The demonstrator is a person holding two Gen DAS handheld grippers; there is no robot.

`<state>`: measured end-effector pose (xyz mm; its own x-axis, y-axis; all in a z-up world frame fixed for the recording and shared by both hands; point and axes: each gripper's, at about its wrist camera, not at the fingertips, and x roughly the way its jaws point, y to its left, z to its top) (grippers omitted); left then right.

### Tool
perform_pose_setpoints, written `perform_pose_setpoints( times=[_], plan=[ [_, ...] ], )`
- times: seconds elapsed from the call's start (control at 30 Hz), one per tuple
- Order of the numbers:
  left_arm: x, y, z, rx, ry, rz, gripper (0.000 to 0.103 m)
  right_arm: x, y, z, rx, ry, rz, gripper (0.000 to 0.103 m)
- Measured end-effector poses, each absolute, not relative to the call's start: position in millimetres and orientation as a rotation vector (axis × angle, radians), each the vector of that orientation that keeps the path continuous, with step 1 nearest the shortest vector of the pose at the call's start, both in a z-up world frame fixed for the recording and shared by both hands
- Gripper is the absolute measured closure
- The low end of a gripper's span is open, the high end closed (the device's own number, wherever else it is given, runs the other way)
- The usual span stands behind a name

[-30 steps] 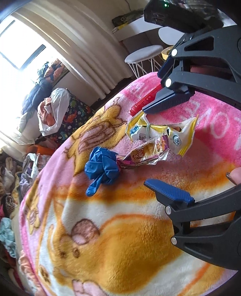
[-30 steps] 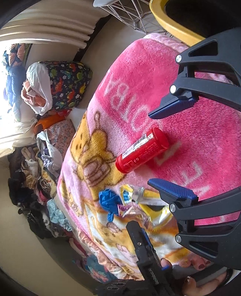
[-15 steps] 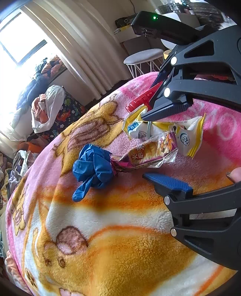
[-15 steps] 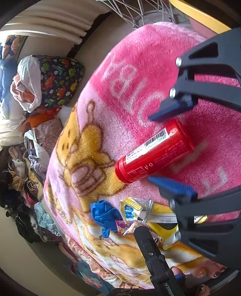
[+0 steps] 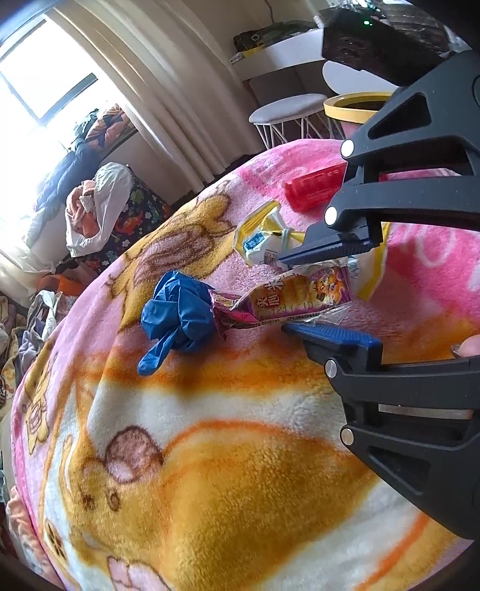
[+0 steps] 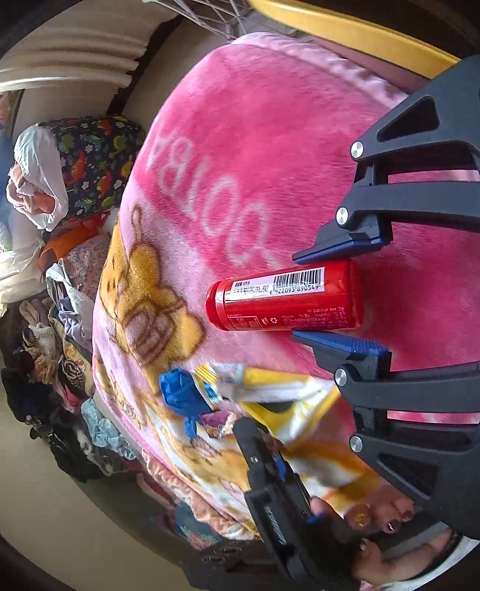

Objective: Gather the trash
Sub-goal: 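Grasp the pink snack wrapper with the left gripper while the right grasps the red tube, then carry the pink wrapper and red tube in both grippers over the yellow bin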

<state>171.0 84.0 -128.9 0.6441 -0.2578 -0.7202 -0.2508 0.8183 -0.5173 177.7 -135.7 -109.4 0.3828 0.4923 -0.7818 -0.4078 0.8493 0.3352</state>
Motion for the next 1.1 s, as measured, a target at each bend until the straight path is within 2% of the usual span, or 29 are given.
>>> perform_pose_setpoints(
  times=[0.57, 1.1],
  plan=[
    [151, 69, -90, -0.558, 0.809, -0.031, 0.080, 140, -167, -72, 0.181, 0.955, 0.606, 0.070],
    [151, 9, -64, -0.468, 0.779, -0.140, 0.080, 126, -226, -45, 0.276, 0.873, 0.542, 0.070]
  ],
)
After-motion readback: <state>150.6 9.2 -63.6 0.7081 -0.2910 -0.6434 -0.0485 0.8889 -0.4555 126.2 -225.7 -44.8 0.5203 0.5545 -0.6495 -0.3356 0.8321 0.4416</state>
